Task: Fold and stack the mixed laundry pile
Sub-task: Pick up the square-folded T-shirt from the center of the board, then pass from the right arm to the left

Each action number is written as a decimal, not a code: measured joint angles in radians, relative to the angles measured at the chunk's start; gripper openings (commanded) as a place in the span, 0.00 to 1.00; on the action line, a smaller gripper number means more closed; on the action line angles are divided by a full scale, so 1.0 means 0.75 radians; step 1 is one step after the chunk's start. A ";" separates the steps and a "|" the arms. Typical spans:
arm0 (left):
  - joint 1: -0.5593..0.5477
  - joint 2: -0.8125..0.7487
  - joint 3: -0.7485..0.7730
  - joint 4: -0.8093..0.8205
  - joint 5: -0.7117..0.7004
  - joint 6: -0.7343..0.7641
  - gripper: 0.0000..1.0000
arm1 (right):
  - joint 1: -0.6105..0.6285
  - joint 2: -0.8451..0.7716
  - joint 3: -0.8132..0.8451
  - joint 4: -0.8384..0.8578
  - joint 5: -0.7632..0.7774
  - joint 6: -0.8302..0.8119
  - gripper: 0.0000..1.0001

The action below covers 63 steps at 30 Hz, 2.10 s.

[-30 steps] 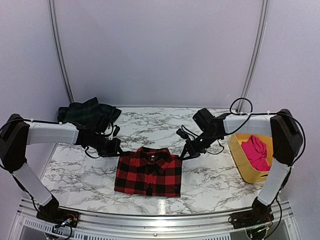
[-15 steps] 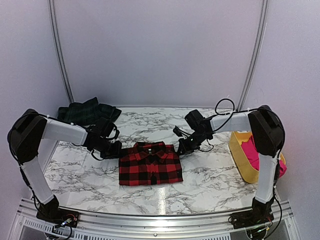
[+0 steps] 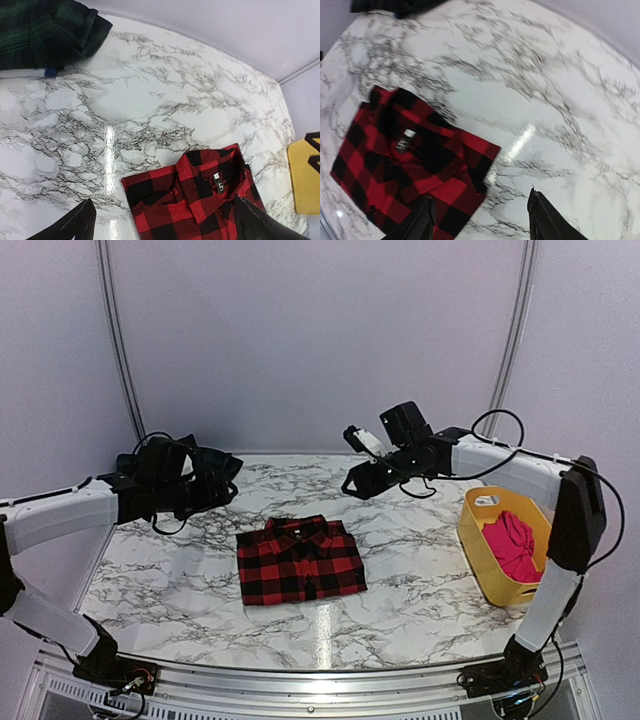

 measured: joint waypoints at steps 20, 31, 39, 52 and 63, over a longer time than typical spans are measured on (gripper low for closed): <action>0.074 -0.382 -0.378 -0.083 -0.014 -0.484 0.99 | 0.798 0.311 0.073 0.058 0.038 -0.220 0.42; 0.074 -0.445 -0.432 -0.117 -0.075 -0.582 0.99 | 0.865 0.513 0.270 0.068 0.164 -0.257 0.40; 0.074 -0.444 -0.455 -0.123 -0.088 -0.622 0.99 | 0.878 0.593 0.295 0.069 0.314 -0.294 0.00; 0.073 -0.318 -0.618 0.243 0.232 -0.744 0.99 | 0.693 0.369 0.187 0.218 0.120 -0.199 0.00; 0.004 -0.032 -0.537 0.555 0.314 -0.857 0.99 | 0.622 0.343 0.181 0.309 -0.010 -0.142 0.00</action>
